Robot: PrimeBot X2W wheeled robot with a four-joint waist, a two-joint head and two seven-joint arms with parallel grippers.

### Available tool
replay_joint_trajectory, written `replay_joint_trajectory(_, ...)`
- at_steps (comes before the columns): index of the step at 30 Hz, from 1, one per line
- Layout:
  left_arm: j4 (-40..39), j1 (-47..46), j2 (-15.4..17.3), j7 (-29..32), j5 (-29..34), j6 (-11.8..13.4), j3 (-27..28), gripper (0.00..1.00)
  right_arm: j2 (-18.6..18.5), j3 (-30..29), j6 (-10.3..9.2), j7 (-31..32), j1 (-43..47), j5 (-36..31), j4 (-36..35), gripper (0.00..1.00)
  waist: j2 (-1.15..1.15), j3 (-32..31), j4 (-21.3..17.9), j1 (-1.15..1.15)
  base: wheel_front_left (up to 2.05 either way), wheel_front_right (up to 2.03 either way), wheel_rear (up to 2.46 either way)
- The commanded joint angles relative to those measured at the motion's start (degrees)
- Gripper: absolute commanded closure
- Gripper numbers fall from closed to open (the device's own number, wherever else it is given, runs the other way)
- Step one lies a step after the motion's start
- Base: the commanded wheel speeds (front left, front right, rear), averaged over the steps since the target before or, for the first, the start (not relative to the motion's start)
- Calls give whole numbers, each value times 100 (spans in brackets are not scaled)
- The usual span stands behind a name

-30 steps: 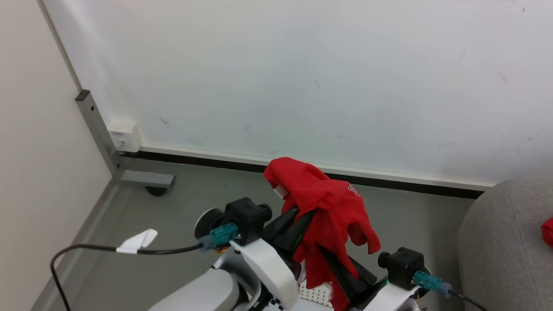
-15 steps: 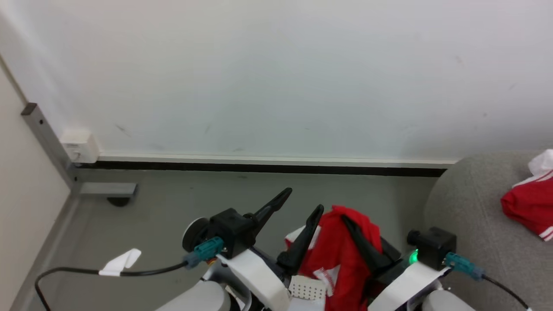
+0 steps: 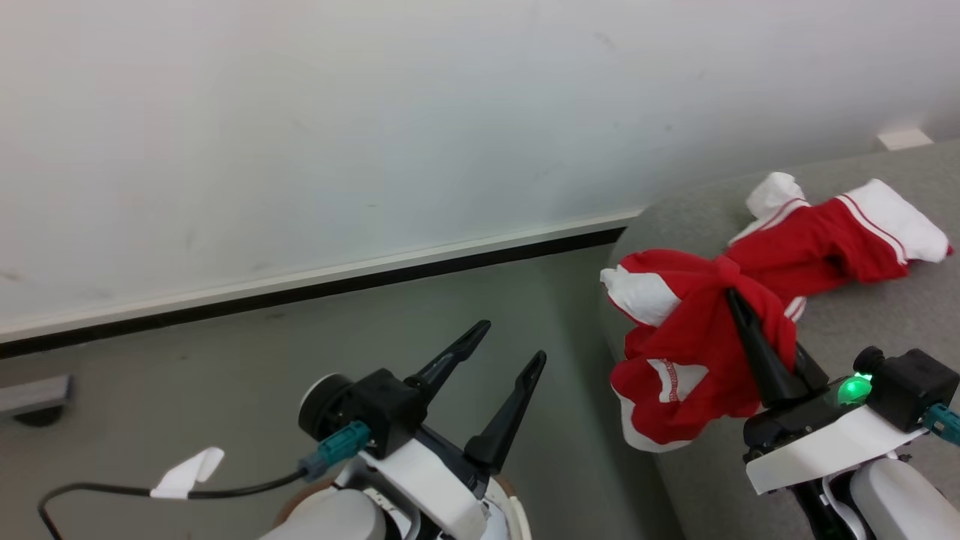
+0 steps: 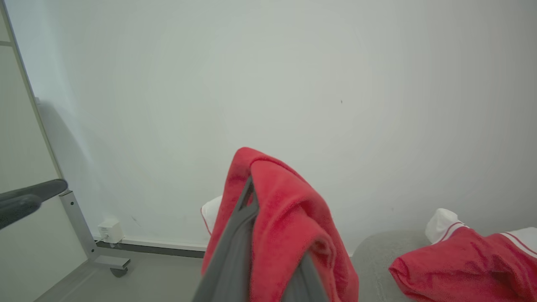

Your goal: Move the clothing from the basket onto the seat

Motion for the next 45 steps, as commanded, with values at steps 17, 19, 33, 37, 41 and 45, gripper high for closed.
replay_joint_trajectory(17, 338, -60, -98, -107, 142, -154, -66, 0, 57, -821, -13, 118, 422, -383, -755, 100, 0, 326, -1711, 0, 0, 0, 0)
replay_joint_trajectory(19, 366, -70, -112, -107, 131, -176, -81, 0, 72, -853, -13, 120, 445, -399, -788, 100, 0, 336, -1744, 0, 0, 0, 0)
replay_joint_trajectory(33, 276, -620, -158, 271, 320, -255, -217, 0, -549, -1418, -13, 207, -593, -299, -790, 100, 0, 1180, -1307, 0, 0, 0, 0)
replay_joint_trajectory(37, 191, -926, -164, 400, 415, -278, -218, 0, -954, -1798, -13, 274, -1184, -189, -577, 100, 0, 1688, -1015, 0, 0, 0, 0)
replay_joint_trajectory(41, 173, -1163, -188, 463, 513, -307, -219, 0, -1401, -2090, -13, 441, -1717, -36, -84, 100, 0, 2175, -709, 0, 0, 0, 0)
replay_joint_trajectory(45, 236, -1340, -232, 460, 577, -350, -242, 0, -1847, -2216, -13, 552, -2166, 61, 630, 100, 0, 2576, -402, 0, 0, 0, 0)
